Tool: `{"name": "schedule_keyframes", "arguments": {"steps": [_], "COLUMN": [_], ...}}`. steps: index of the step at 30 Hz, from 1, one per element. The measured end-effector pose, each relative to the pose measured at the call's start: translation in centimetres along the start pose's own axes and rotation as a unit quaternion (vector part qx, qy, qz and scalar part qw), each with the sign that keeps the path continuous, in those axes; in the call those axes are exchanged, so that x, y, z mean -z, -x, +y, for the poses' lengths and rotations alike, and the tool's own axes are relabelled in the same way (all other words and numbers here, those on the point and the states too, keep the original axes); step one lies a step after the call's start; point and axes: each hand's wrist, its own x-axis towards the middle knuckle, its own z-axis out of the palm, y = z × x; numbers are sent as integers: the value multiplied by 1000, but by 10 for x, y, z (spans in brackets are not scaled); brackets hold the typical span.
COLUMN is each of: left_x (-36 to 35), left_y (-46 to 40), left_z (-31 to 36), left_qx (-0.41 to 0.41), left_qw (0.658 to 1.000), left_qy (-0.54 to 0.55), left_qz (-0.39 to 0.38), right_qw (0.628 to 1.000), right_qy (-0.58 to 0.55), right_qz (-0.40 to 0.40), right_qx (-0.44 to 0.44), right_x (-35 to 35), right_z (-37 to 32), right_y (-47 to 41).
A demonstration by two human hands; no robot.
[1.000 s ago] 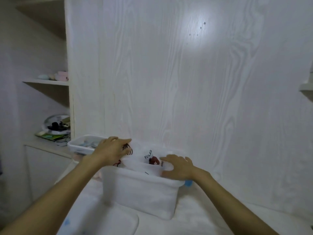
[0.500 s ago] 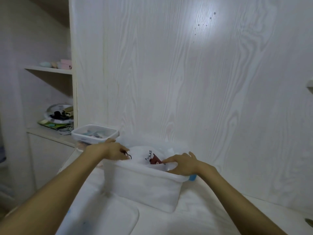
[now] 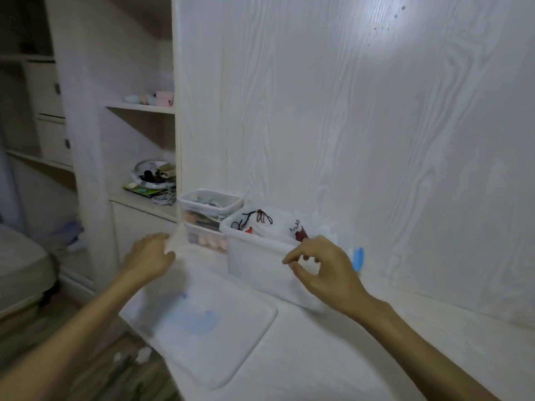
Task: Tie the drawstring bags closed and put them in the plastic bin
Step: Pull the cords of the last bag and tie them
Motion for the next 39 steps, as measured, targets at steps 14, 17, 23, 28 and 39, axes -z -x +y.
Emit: {"name": "schedule_keyframes", "arguments": {"steps": [14,17,23,28,39], "left_x": [-19,0,53,82,-3], "left_y": [41,52,58,42,-2], "left_z": [-79,-80,-41,19,111], "left_qx": [188,206,58,-71,15], "left_qw": [955,897,827,811,904], "left_qy": [226,391,553,577,424], "left_qz": [-44,2,80,70,-44], "right_qw": [973,995,975,949,868], "right_qy": [125,58,-143,-210,-167], "right_qz": [-154,-67,146,199,146], "right_qx": [121,51,-87,-123,-444], "right_x": [-84,-73,-30,15,56], "right_z": [-13,-15,-41,-54,63], "right_y": [69,70,24,-26,-40]}}
